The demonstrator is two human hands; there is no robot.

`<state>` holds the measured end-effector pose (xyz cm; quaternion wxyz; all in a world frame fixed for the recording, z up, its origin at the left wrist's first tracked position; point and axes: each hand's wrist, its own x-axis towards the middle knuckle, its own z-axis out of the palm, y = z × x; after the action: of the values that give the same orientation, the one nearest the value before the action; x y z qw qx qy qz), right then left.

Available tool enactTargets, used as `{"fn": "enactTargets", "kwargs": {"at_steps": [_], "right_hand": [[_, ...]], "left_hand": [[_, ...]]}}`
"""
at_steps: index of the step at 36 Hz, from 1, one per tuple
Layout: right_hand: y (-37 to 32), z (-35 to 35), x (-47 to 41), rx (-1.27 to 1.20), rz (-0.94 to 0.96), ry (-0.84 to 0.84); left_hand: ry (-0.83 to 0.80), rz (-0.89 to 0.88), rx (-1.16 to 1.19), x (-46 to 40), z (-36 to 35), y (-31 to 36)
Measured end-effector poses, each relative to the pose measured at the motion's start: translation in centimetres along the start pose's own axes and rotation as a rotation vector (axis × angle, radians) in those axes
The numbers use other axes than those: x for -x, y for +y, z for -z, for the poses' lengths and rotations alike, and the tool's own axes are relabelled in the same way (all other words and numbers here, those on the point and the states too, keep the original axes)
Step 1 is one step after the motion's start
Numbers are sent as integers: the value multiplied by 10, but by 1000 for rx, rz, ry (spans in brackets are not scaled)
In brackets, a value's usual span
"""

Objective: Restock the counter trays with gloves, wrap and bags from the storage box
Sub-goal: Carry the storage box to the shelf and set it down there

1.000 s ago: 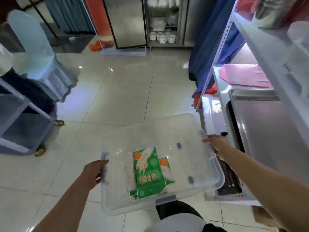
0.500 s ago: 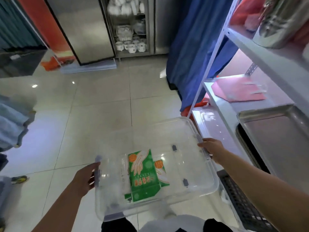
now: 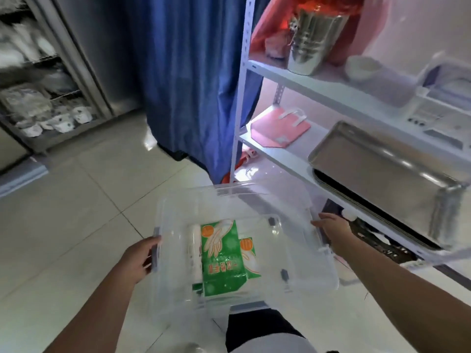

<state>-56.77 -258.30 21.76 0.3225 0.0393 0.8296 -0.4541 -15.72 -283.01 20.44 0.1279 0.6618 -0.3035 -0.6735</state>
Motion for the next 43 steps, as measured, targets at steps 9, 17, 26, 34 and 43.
{"fn": "enactTargets", "kwargs": {"at_steps": [9,17,26,34,43], "right_hand": [[24,-25,-31,-225,-136,153],[40,-49,-63,-328,-238,224],[61,-70,-52,-410,-369,360],[79,-107,-25,-464,-474,533],[105,-185,-37,-448,-583,700]], "left_hand": [[-101,5,-197,-64,-43,79],[-125,7,-335,-107,-75,119],[-255,79,-436,-176,-101,135],[-324,133,-661,-238,-138,154],[-448,74,-993,-361,-189,152]]}}
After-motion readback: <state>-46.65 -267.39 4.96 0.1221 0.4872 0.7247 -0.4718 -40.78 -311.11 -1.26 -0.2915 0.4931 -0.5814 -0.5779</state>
